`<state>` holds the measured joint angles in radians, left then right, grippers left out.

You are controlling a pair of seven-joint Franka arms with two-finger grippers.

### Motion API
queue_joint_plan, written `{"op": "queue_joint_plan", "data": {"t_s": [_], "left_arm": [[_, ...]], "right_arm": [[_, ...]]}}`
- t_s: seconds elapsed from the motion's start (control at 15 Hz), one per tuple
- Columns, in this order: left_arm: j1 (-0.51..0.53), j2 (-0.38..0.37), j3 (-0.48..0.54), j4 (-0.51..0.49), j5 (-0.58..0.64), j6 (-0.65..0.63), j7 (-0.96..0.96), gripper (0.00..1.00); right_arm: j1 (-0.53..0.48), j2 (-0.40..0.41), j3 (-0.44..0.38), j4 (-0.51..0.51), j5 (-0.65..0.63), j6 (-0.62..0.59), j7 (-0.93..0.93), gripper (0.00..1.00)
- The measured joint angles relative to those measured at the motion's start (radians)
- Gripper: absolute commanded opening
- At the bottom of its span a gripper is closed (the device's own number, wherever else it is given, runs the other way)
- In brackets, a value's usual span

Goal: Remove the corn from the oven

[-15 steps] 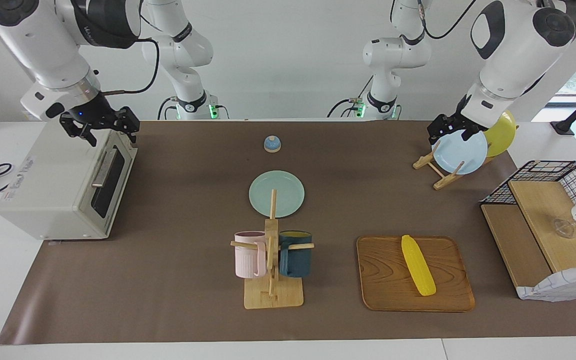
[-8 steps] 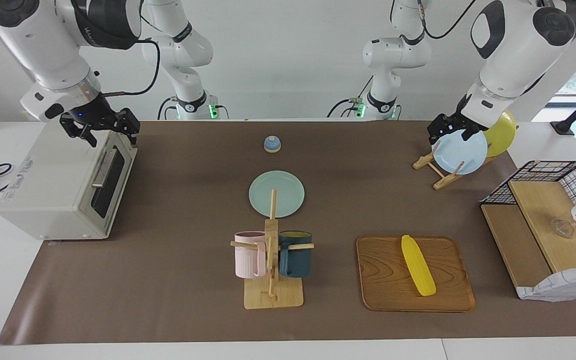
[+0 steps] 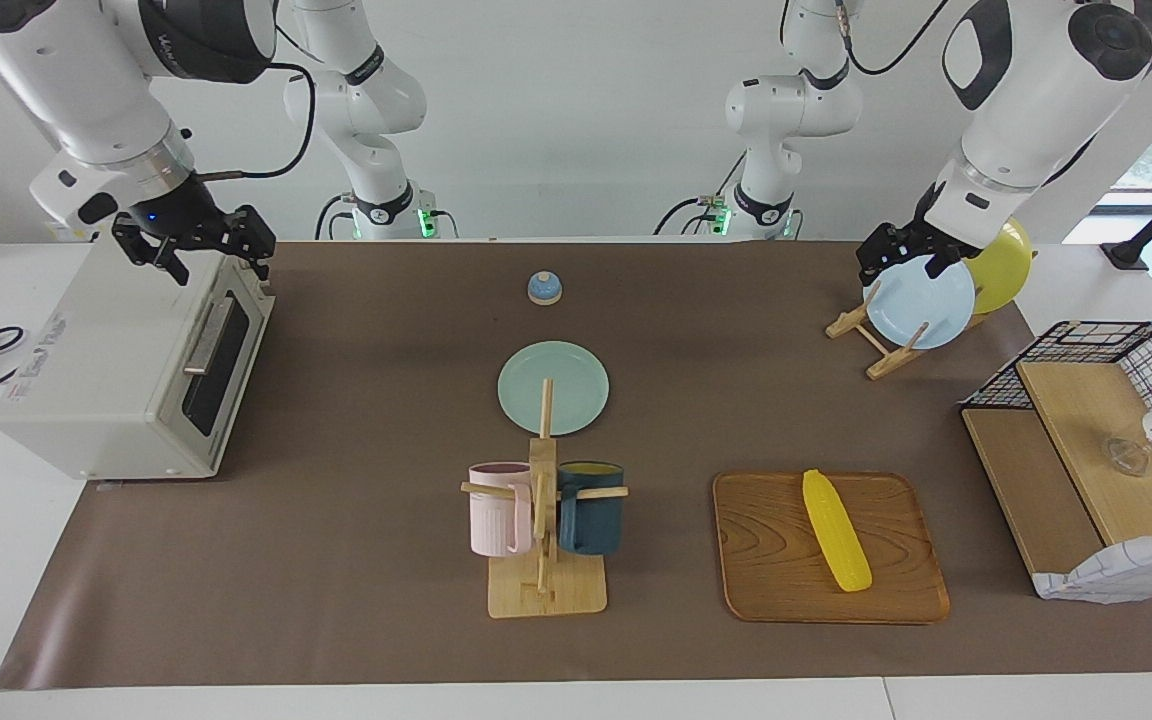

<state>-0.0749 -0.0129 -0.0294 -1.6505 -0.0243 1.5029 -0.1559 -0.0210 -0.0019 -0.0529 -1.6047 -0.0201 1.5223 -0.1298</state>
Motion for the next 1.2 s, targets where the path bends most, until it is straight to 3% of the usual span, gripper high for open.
{"op": "queue_joint_plan", "data": {"t_s": [1.2], "left_arm": [[0.000,-0.003,0.001,0.010,0.000,0.004,0.000,1.00]], "right_arm": [[-0.009,-0.001,0.009,0.020,0.003,0.055,0.000,1.00]]}}
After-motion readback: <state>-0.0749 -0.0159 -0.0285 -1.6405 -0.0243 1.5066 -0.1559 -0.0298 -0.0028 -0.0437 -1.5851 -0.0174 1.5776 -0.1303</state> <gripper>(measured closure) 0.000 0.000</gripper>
